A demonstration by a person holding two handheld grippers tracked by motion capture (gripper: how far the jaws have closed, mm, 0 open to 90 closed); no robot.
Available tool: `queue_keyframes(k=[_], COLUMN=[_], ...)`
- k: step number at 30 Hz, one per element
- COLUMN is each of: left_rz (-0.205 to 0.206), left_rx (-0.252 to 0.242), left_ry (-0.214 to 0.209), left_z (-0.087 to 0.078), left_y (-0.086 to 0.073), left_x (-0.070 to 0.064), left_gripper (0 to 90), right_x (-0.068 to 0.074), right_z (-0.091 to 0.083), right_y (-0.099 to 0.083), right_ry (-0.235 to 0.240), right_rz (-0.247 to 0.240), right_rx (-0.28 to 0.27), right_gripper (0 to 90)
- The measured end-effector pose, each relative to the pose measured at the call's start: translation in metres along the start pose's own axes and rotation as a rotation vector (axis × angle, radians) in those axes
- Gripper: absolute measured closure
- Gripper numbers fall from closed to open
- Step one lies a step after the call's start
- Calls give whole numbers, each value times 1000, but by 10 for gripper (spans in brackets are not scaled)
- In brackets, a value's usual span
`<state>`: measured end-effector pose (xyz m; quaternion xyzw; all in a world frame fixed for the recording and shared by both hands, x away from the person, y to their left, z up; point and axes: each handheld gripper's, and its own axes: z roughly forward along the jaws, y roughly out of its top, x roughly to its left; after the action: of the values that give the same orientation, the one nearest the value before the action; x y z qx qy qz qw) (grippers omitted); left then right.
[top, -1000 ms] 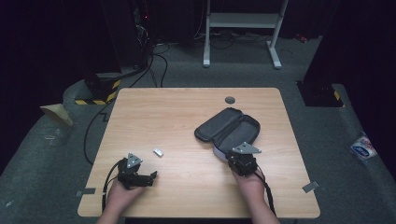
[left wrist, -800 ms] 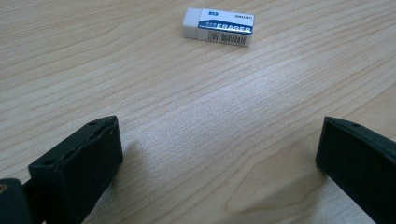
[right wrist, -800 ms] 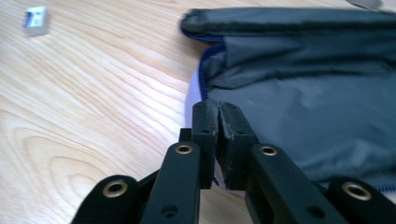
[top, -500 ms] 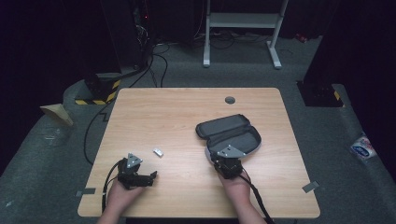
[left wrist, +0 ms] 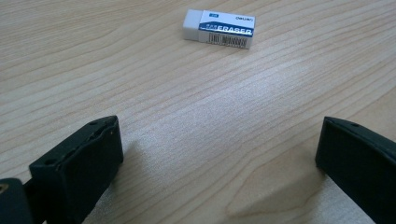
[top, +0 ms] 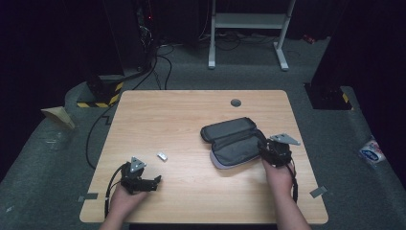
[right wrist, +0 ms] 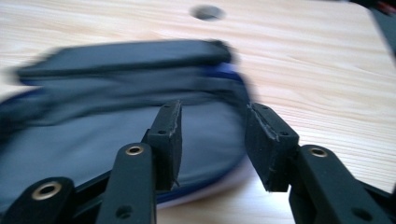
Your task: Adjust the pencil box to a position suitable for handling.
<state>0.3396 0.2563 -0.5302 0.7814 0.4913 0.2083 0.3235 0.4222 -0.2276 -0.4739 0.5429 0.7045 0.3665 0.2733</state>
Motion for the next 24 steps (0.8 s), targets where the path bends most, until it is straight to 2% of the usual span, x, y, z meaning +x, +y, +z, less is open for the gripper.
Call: queue_keyframes(k=[1, 3, 4, 6, 10, 15, 18, 21, 22, 24], left_rz=[1, -1, -2, -2, -3, 0, -1, -5, -11, -16], left_rx=[0, 0, 0, 0, 0, -12, -28, -35, -36, -37], left_ry=[0, 0, 0, 1, 1, -3, 0, 4, 2, 3], left_z=[0, 0, 0, 0, 0, -2, -4, -6, -8, -9], left_y=[0, 0, 0, 0, 0, -1, -2, -3, -4, -4], left_x=[0, 0, 0, 0, 0, -1, 0, 0, 0, -1], left_gripper=[12, 13, 13, 13, 16, 41, 135, 178, 238, 293], right_x=[0, -11, -14, -18, -21, -14, -5, 1, 8, 11], right_z=[0, 9, 13, 20, 29, 21, 12, 8, 4, 3], right_y=[0, 1, 1, 1, -2, -8, -17, -21, -25, -27], right_ry=[0, 0, -6, 0, 9, 23, 45, 59, 75, 81], right_rz=[0, 26, 22, 48, 53, 55, 51, 47, 49, 37], right_rx=[0, 23, 21, 35, 67, 69, 57, 52, 44, 34], right_gripper=[580, 605, 629, 677, 772, 787, 759, 746, 730, 724])
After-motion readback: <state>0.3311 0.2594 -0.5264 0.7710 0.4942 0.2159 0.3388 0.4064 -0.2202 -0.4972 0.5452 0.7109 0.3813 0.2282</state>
